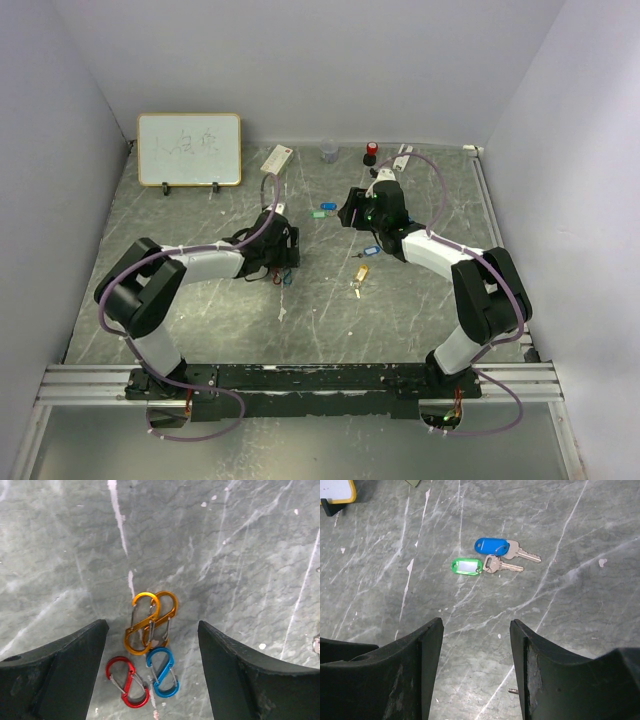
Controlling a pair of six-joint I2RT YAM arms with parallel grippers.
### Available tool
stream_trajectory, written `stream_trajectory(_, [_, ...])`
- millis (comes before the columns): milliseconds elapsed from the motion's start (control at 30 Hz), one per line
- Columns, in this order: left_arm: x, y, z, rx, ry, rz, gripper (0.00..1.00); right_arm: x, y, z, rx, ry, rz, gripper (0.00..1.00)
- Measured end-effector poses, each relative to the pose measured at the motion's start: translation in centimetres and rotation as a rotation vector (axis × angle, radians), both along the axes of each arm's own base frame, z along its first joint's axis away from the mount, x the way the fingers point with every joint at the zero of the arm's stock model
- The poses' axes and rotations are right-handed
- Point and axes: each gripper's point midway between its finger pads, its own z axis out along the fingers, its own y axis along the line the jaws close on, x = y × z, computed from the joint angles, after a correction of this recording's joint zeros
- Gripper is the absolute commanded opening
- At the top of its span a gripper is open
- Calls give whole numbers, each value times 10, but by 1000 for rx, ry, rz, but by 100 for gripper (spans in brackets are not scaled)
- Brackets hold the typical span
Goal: Put the keys on the keyring
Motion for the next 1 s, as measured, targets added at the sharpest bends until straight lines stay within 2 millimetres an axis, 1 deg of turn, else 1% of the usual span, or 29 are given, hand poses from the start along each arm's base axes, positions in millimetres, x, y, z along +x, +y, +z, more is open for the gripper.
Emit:
stream_trajectory(300, [5,21,-3,65,-16,51,85,-1,-1,-1,-2,3,-1,57])
stream_trajectory(667, [8,27,-3,84,-26,65,85,-1,-1,4,2,-8,-1,57])
stream_trajectory(1000, [11,36,-5,124,-38,87,85,-1,-1,4,3,-8,-1,57])
